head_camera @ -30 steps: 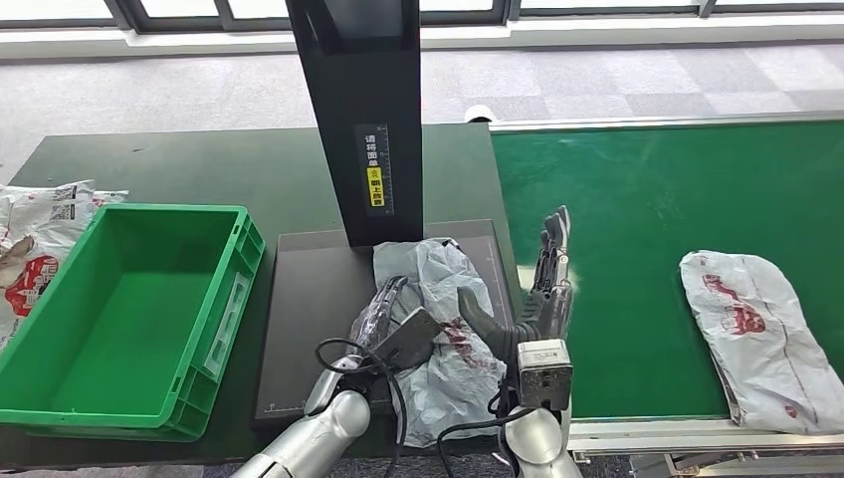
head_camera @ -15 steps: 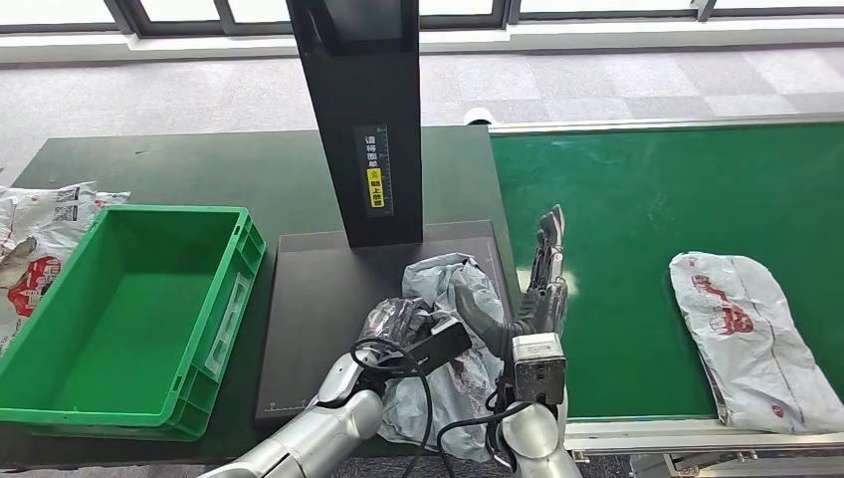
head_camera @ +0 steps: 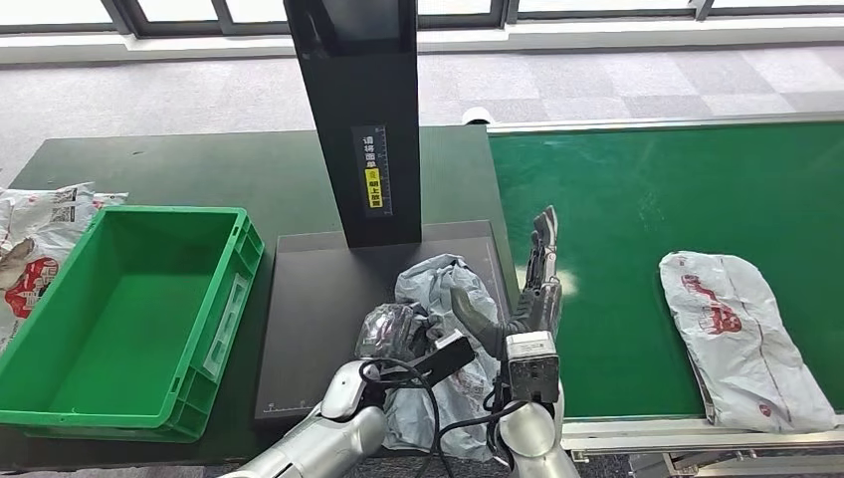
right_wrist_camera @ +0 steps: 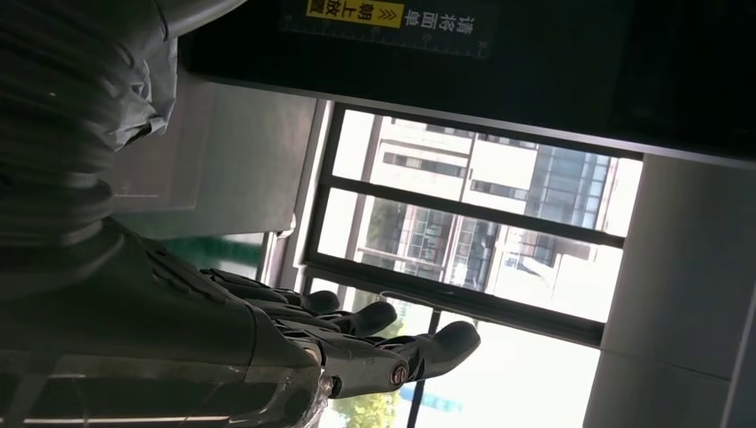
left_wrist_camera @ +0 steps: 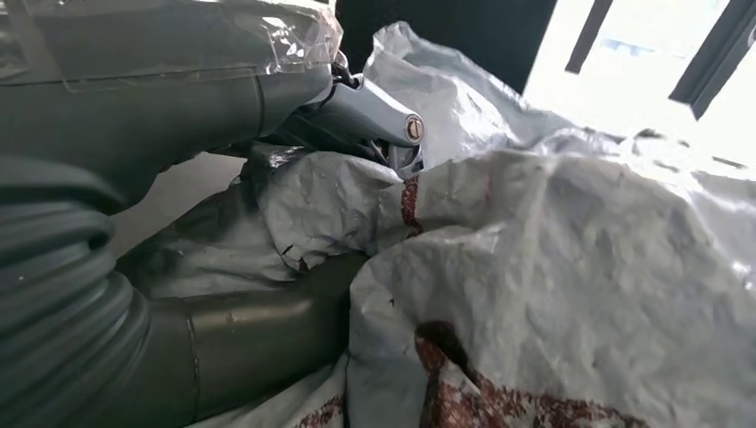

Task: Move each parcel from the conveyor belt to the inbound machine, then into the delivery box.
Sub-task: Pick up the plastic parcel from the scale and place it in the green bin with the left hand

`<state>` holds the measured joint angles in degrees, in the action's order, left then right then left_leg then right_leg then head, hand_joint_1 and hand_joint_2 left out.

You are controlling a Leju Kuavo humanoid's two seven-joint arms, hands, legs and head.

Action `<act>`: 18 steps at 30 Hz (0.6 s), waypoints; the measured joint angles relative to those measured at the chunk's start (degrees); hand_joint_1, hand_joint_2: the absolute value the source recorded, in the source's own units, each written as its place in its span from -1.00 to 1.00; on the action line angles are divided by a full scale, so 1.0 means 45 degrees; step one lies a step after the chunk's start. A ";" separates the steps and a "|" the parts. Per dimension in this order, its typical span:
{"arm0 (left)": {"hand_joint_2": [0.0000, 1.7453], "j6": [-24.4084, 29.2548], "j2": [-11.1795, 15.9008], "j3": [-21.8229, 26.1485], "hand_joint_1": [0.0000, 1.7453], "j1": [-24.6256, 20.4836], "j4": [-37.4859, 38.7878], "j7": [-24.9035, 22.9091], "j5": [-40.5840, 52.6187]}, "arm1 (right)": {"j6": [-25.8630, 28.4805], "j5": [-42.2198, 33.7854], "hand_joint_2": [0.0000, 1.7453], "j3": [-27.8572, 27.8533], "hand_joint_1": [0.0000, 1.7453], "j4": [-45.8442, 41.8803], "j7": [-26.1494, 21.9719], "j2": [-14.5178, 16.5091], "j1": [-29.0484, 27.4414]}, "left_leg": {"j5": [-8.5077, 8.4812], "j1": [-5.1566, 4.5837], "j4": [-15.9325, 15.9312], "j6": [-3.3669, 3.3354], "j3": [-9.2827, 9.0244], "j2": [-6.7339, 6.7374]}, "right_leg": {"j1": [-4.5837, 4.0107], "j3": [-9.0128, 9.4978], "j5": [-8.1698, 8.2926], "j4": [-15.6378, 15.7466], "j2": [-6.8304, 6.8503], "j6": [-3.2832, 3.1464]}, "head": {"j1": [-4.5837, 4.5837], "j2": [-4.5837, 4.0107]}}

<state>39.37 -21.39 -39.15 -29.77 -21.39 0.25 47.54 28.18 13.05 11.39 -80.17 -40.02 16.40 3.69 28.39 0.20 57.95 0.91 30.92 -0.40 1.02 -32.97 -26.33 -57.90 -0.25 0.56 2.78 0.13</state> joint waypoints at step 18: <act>1.00 0.0183 0.0255 1.1793 1.00 0.1545 -0.4668 0.7302 0.0854 | -0.0129 -0.0032 1.00 -0.0600 -1.00 0.0049 0.0000 0.0124 -0.0192 | -0.0039 0.0010 -0.0001 0.0031 0.0026 0.0018 | -0.0016 -0.0117 0.0027 -0.0006 -0.0031 -0.0023 | 0.0000 0.0000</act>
<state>40.19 -20.24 13.92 -22.82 -42.40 33.11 51.38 27.60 12.91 8.69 -79.95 -40.02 16.96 2.83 28.22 0.24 57.95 1.05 31.04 -0.32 0.95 -33.50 -26.21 -57.92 -0.39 0.46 2.78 0.13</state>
